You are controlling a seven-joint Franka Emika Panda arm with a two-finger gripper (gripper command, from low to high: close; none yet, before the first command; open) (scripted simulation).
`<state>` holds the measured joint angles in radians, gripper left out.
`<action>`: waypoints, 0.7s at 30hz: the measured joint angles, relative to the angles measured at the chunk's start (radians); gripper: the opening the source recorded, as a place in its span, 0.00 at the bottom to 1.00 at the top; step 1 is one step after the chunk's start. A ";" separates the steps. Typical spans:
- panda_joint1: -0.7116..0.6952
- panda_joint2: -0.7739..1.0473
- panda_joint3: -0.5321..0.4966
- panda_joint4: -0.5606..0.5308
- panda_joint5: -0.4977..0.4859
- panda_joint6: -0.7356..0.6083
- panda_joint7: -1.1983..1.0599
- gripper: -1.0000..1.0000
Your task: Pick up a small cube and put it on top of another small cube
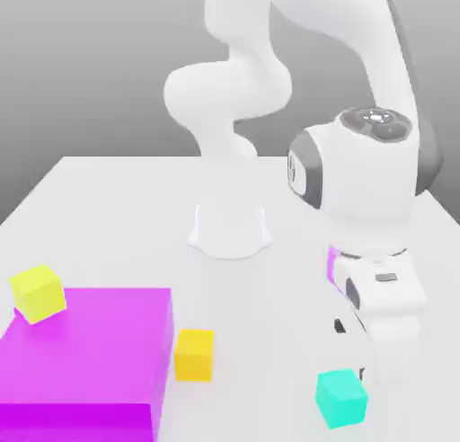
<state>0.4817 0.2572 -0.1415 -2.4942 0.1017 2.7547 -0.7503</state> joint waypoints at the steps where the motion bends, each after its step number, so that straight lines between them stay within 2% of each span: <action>1: -0.006 0.034 0.009 0.005 0.006 0.026 -0.012 0.50; 3: -0.023 0.107 0.031 0.018 0.024 0.083 -0.031 0.50; 4: -0.034 0.143 0.045 0.025 0.034 0.112 -0.039 0.00; 11: -0.037 0.151 0.048 0.027 0.035 0.116 -0.041 0.00; 16: -0.014 -0.006 0.010 -0.007 -0.018 -0.007 0.001 0.00; 21: -0.091 -0.174 -0.105 -0.123 -0.071 -0.061 0.109 0.00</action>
<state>0.3903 0.0829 -0.2469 -2.6172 0.0310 2.6937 -0.6411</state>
